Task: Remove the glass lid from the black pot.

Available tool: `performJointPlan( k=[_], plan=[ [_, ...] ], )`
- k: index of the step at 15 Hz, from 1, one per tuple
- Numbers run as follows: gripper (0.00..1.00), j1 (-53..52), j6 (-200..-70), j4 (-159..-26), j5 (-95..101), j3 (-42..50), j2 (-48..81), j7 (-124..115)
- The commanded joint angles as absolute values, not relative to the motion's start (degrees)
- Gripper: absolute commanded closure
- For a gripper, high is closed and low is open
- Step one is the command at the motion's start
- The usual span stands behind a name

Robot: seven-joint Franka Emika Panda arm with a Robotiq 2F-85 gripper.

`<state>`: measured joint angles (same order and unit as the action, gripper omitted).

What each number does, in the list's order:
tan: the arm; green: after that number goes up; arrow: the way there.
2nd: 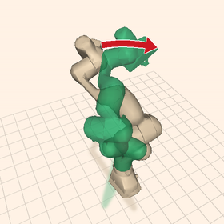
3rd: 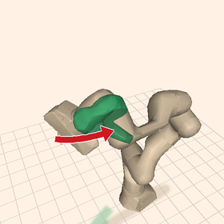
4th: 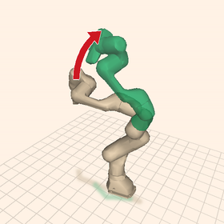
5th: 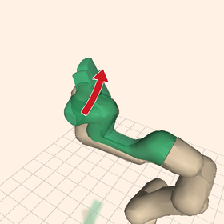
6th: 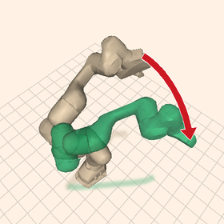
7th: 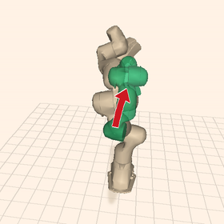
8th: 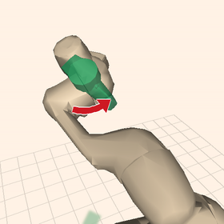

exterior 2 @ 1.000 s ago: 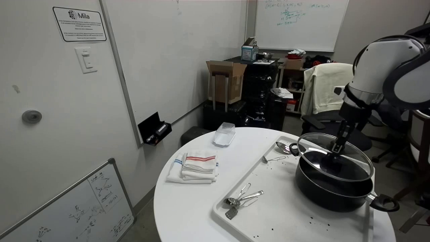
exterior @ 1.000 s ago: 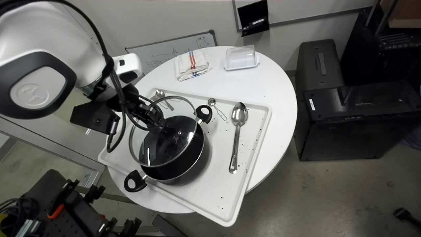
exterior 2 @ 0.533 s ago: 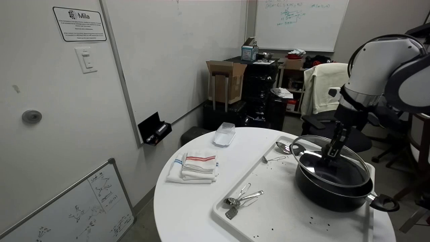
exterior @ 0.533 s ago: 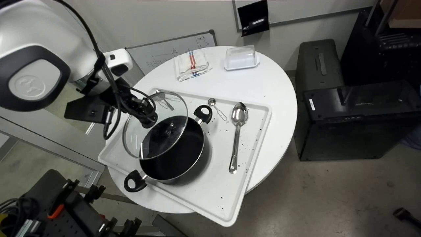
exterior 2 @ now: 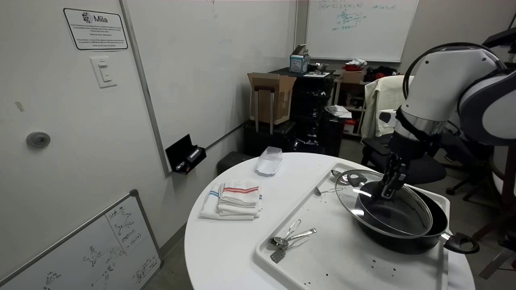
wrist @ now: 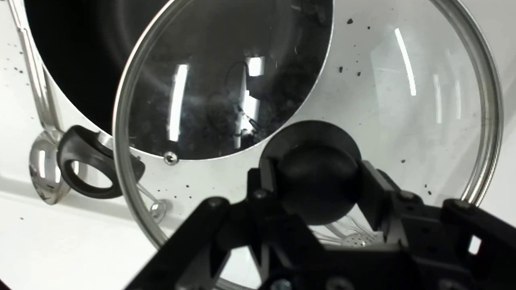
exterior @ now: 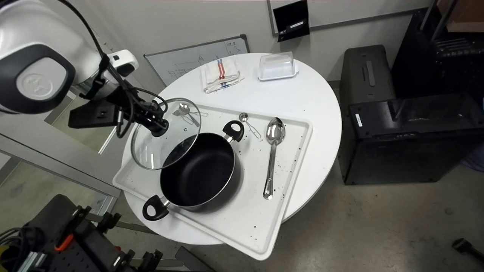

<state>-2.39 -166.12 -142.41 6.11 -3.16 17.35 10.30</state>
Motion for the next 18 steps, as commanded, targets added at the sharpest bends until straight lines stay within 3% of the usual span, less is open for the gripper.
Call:
performJointPlan(
  k=[1, 18],
  plan=[
    [0.75, -4.5, -164.7, -138.3, 7.6, -4.3, 20.2, 9.7],
    [0.75, -17.6, -165.5, -125.2, 15.2, -2.2, 36.0, 7.6]
  ],
)
